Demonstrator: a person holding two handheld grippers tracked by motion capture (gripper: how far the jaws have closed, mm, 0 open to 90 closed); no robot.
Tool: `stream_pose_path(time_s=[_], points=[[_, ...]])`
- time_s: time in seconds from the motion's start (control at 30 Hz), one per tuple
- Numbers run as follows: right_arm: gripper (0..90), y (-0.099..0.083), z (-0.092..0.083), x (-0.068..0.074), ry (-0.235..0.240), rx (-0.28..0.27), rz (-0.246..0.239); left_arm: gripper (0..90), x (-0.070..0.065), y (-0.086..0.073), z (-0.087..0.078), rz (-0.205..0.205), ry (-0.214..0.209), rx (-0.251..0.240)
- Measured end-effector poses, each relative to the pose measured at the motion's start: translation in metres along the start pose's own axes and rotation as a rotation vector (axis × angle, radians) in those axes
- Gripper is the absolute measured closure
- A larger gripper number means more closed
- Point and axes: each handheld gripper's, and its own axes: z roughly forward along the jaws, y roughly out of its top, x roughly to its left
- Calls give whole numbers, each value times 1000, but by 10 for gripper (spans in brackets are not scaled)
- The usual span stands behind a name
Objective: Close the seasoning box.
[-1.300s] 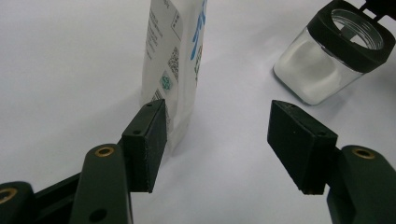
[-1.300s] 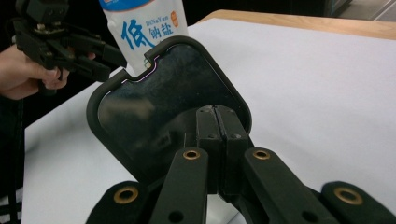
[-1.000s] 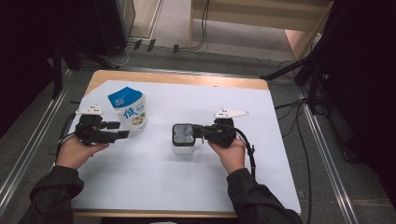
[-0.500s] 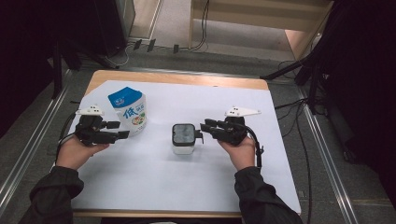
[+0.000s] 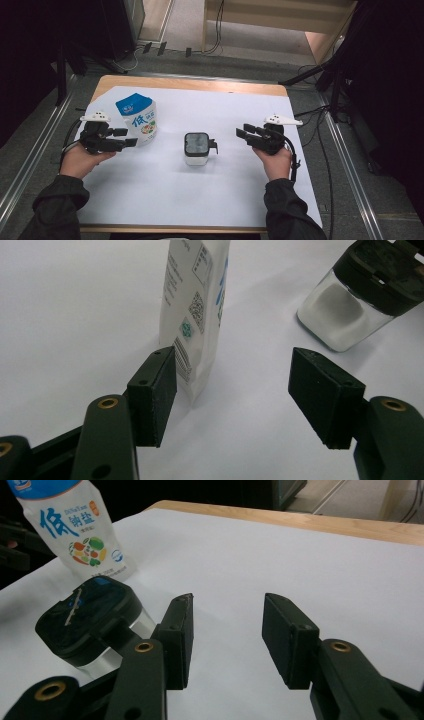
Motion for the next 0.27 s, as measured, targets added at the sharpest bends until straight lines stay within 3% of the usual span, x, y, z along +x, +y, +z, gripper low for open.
stream_pose_path(time_s=[0.27], points=[[539,-11,-9,-13,-54,16,36,370,1,4,7,0,-14,0]])
